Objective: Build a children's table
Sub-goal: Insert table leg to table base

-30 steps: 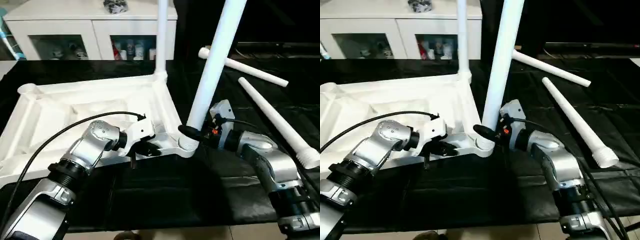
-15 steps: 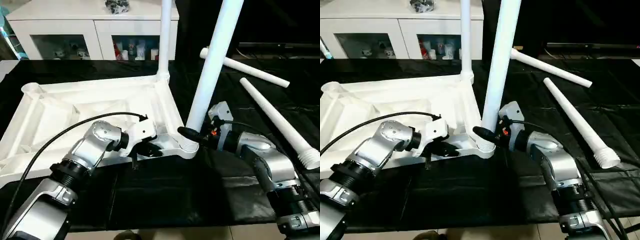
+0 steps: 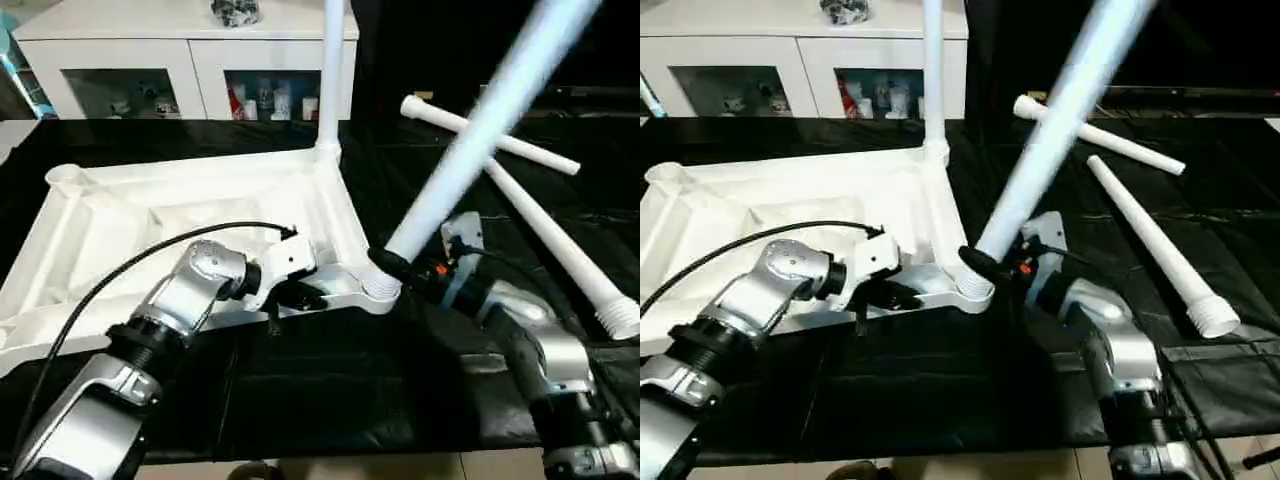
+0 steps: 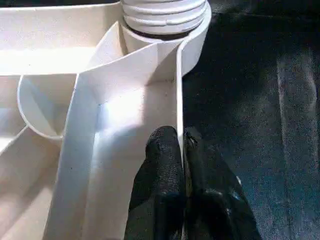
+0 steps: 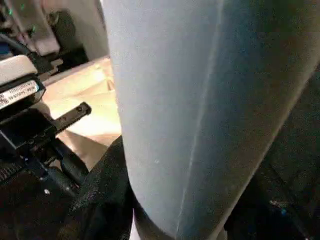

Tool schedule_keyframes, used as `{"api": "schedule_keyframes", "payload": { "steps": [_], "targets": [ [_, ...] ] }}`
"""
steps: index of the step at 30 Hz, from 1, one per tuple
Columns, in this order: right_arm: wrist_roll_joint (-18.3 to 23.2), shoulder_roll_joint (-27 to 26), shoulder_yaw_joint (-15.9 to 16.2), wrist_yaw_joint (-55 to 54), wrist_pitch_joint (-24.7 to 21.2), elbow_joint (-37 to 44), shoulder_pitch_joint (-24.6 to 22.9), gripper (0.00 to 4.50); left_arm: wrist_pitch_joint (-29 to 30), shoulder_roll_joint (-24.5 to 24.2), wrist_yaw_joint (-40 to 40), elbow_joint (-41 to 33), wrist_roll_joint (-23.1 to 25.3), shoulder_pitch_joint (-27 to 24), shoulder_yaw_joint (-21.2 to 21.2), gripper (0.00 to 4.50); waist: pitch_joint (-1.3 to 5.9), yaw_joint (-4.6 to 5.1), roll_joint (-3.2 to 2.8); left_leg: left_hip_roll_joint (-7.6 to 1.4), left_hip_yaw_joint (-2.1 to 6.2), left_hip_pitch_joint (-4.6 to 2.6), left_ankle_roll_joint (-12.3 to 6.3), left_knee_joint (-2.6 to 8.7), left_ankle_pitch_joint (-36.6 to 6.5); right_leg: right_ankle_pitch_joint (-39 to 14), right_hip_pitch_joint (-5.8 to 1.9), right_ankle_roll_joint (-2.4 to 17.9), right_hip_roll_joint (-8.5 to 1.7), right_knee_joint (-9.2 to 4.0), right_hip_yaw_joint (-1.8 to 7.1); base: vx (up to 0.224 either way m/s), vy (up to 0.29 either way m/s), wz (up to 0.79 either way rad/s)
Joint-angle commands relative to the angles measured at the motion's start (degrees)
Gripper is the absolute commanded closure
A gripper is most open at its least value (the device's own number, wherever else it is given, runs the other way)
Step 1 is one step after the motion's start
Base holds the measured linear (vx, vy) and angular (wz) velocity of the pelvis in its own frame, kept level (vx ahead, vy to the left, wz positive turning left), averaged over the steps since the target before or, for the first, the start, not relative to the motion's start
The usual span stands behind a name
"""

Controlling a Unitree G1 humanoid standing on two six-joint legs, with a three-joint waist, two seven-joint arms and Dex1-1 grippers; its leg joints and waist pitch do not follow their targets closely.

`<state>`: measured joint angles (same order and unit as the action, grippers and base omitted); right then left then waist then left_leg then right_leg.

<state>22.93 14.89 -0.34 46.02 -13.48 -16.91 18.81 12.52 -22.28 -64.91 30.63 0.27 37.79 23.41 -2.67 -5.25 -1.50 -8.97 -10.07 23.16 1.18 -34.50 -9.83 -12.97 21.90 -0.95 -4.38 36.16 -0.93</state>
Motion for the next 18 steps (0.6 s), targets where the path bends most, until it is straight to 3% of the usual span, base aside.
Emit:
{"api": "schedule_keyframes", "payload": {
  "steps": [1,7,11,14,16,18],
  "targets": [
    [-0.8,0.0,0.1,-0.6,0.1,-2.2,-2.3,2.59,-1.3,-0.2,2.1,-0.8,0.0,3.1,-2.7,4.50,3.80,0.27,-0.29,-3.80,1.23,-1.99,-1.61,4.26,-10.9,0.4,-1.87,16.4,-3.87,-3.88,1.45,0.000,0.000,0.00],
    [-3.7,-0.5,0.1,-3.9,5.4,-3.2,-5.6,2.59,-1.8,0.1,2.8,0.3,0.8,3.3,-2.4,4.50,3.61,0.43,-0.42,-3.87,1.33,-2.19,0.04,4.72,-14.6,-2.9,-1.67,15.6,-3.85,-4.32,1.53,0.000,0.000,0.00],
    [-7.3,0.8,1.9,-4.2,8.0,-1.7,-7.5,2.59,-2.4,0.2,3.3,1.5,1.3,3.6,-2.3,4.50,3.49,0.35,-0.38,-3.85,1.33,-2.22,0.50,4.84,-15.4,-4.1,-1.57,14.9,-3.84,-4.56,1.64,0.000,0.000,0.00],
    [-11.8,3.9,6.2,-1.4,10.6,0.4,-8.4,2.59,-3.0,0.1,3.5,2.2,1.8,3.8,-2.1,4.50,3.49,0.39,-0.43,-3.88,1.34,-2.19,0.44,4.85,-15.4,-3.3,-1.57,14.6,-3.80,-4.53,1.66,0.000,0.000,0.00],
    [-12.5,4.6,7.2,-0.8,11.3,0.4,-8.1,2.59,-3.2,0.1,3.6,2.3,2.0,3.8,-2.0,4.50,3.51,0.30,-0.32,-3.88,1.35,-2.14,0.13,4.80,-14.9,-2.9,-1.72,14.5,-3.85,-4.53,1.67,0.000,0.000,0.00],
    [-13.1,5.1,8.0,-0.2,12.0,0.0,-7.3,2.59,-3.6,0.2,3.7,2.3,2.3,3.7,-1.8,4.50,3.48,0.38,0.15,-3.89,1.29,-1.98,-0.58,4.75,-14.5,-2.8,-1.76,14.5,-3.90,-4.54,1.68,0.000,0.000,0.00]
  ]
}}
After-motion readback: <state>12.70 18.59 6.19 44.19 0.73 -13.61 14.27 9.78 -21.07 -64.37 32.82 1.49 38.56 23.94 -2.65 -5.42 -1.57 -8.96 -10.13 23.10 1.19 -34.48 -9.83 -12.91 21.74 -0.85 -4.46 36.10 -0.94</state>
